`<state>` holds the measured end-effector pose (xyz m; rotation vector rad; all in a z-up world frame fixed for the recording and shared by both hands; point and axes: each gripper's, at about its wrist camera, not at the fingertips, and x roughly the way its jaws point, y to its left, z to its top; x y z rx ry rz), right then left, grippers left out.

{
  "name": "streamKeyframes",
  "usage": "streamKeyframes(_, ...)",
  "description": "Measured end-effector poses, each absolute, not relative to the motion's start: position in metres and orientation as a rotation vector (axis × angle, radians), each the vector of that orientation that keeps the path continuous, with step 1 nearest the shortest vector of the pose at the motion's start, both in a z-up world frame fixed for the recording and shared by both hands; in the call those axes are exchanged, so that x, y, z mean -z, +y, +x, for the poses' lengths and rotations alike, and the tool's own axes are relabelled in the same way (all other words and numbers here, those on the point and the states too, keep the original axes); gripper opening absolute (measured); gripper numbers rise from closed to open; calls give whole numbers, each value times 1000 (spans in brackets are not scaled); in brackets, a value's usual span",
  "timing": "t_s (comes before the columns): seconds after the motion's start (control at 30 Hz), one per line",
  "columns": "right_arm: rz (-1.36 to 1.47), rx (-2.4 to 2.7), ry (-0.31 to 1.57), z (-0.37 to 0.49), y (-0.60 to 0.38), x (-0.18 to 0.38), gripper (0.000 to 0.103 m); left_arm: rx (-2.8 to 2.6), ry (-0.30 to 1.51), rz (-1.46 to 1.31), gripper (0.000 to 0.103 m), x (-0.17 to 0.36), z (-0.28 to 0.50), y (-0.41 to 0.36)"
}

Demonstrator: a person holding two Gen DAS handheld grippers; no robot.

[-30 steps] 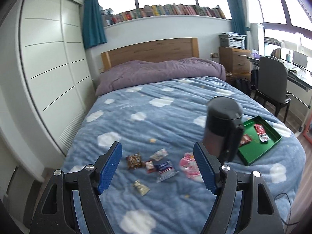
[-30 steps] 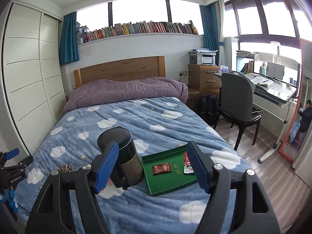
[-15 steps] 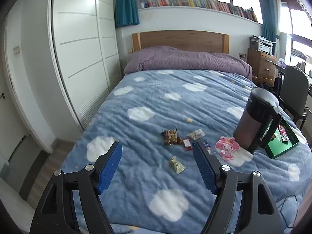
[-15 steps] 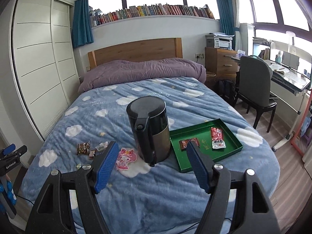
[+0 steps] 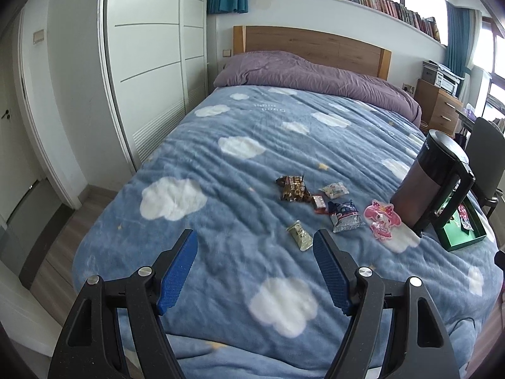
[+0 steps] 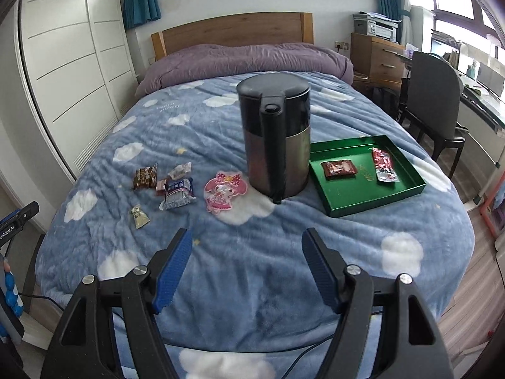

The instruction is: Organize snacks

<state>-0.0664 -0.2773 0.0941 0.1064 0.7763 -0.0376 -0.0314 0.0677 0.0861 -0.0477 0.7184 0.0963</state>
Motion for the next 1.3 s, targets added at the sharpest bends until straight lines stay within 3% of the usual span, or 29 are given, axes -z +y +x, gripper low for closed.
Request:
streamKeyframes(0.63, 33, -36, 905, -12, -218, -52, 103, -156, 867, -140, 70, -24, -6, 110)
streamKeyframes(1.3, 108, -61, 1016, 48, -222, 17, 103, -135, 1015, -74, 70, 26, 48, 70)
